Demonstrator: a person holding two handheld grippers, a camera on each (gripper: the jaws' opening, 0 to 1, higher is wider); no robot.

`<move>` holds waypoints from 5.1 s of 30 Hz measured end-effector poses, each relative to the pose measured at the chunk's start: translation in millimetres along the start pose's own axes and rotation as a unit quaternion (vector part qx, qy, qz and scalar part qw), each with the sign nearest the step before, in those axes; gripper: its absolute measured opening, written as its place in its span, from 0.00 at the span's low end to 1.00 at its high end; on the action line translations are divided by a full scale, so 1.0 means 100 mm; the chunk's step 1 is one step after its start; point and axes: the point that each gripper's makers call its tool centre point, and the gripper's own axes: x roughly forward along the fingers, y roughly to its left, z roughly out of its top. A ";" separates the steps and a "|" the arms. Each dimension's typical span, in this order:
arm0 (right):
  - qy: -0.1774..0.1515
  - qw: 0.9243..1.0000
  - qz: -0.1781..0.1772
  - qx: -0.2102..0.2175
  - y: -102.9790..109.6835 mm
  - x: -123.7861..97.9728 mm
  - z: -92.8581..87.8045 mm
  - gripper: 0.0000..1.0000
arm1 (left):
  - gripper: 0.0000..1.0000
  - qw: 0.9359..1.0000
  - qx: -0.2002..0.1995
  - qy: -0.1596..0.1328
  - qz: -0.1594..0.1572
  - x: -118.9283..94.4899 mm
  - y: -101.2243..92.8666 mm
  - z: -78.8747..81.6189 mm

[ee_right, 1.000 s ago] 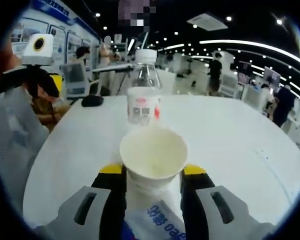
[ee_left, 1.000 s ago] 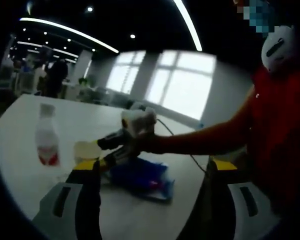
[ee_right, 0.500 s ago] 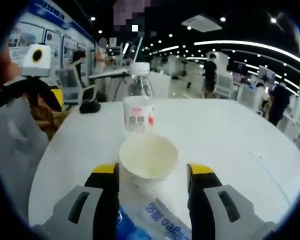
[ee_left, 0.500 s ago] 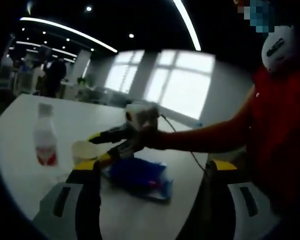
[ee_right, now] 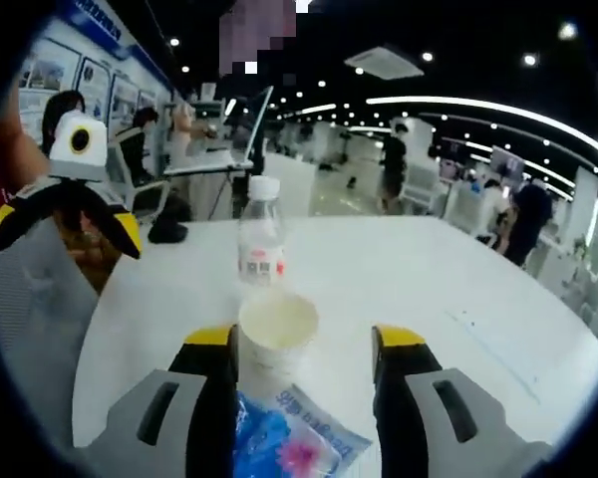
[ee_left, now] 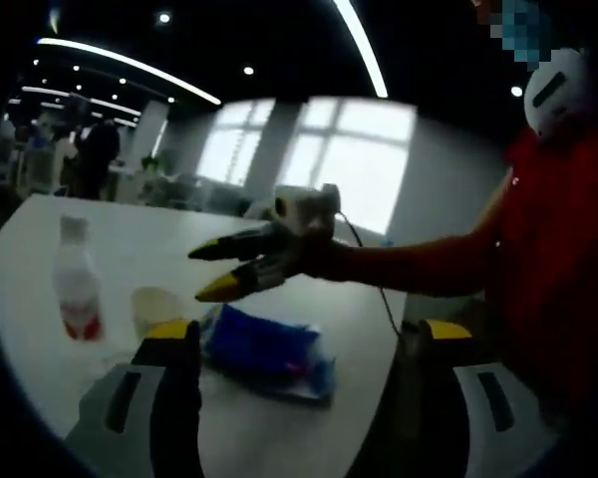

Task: Arrange the tabletop items into an orderly group along one side of the table until the central work area is clear of visible clutter.

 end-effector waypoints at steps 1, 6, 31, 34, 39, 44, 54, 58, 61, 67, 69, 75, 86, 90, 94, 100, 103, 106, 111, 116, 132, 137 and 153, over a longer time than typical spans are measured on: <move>0.000 1.000 -0.005 0.000 -0.01 -0.04 0.01 0.53 | 0.87 1.000 0.001 0.000 -0.002 0.01 -0.01 0.00; 0.001 0.999 -0.032 0.000 -0.02 -0.29 0.04 0.52 | 0.87 1.000 0.010 0.009 -0.018 0.04 -0.07 -0.01; 0.073 0.990 -0.114 -0.024 0.43 -1.34 -0.31 0.51 | 0.85 0.994 0.034 0.046 -0.093 0.16 -0.22 -0.12; 0.078 0.990 -0.114 -0.027 0.49 -1.42 -0.35 0.50 | 0.85 0.993 0.034 0.049 -0.097 0.17 -0.22 -0.12; 0.091 0.990 -0.103 -0.039 0.62 -1.53 -0.44 0.50 | 0.84 0.992 0.049 0.056 -0.105 0.24 -0.23 -0.02; 0.095 0.990 -0.086 -0.051 0.73 -1.61 -0.49 0.50 | 0.80 0.987 0.086 0.073 -0.117 0.35 -0.26 0.19; 0.105 0.989 -0.069 -0.077 0.85 -1.63 -0.58 0.49 | 0.76 0.964 0.186 0.139 -0.127 0.70 -0.05 0.46; 0.113 0.988 -0.059 -0.086 0.89 -1.63 -0.63 0.49 | 0.72 0.944 0.215 0.204 -0.142 0.76 0.11 0.32; 0.117 0.987 -0.054 -0.093 0.93 -1.62 -0.65 0.49 | 0.70 0.929 0.227 0.250 -0.151 0.81 0.21 0.24; 0.123 0.986 -0.043 -0.106 1.00 -1.60 -0.70 0.49 | 0.63 0.904 0.214 0.317 -0.189 0.92 0.26 0.22; 0.125 0.985 -0.040 -0.109 1.01 -1.60 -0.72 0.49 | 0.61 0.900 0.220 0.326 -0.186 0.98 0.33 0.23; 0.131 0.983 -0.035 -0.123 1.03 -1.58 -0.77 0.48 | 0.54 0.891 0.218 0.360 -0.170 1.20 0.71 0.18; 0.142 0.980 -0.027 -0.139 1.05 -1.55 -0.86 0.47 | 0.45 0.859 0.246 0.424 -0.150 1.52 1.14 -0.02; 0.149 0.978 -0.023 -0.147 1.07 -1.53 -0.91 0.46 | 0.44 0.830 0.259 0.473 -0.145 1.52 1.33 -0.24; 0.154 0.976 -0.016 -0.153 1.10 -1.51 -0.96 0.46 | 0.40 0.806 0.267 0.505 -0.155 1.54 1.38 -0.41; 0.151 0.976 -0.013 -0.154 1.09 -1.48 -0.97 0.45 | 0.31 0.789 0.266 0.528 -0.169 1.60 1.43 -0.57; 0.151 0.976 -0.012 -0.154 1.07 -1.46 -0.99 0.44 | 0.29 0.783 0.262 0.538 -0.169 1.60 1.49 -0.64; 0.154 0.975 -0.009 -0.162 1.07 -1.44 -1.02 0.44 | 0.26 0.777 0.255 0.550 -0.171 1.58 1.52 -0.71; 0.160 0.972 -0.001 -0.170 1.07 -1.38 -1.11 0.42 | 0.22 0.768 0.249 0.565 -0.173 1.55 1.56 -0.78; 0.156 0.972 0.010 -0.174 1.10 -1.32 -1.14 0.40 | 0.17 0.766 0.243 0.569 -0.174 1.55 1.57 -0.83; 0.178 0.951 0.072 -0.241 1.29 -1.06 -1.36 0.30 | 0.10 0.766 0.233 0.570 -0.184 1.54 1.51 -0.95; 0.181 0.947 0.073 -0.253 1.27 -1.04 -1.41 0.23 | 0.08 0.767 0.237 0.568 -0.184 1.55 1.52 -0.95; 0.185 0.935 0.086 -0.289 1.17 -1.20 -1.47 0.03 | 0.00 0.757 0.252 0.571 -0.192 1.54 1.45 -0.95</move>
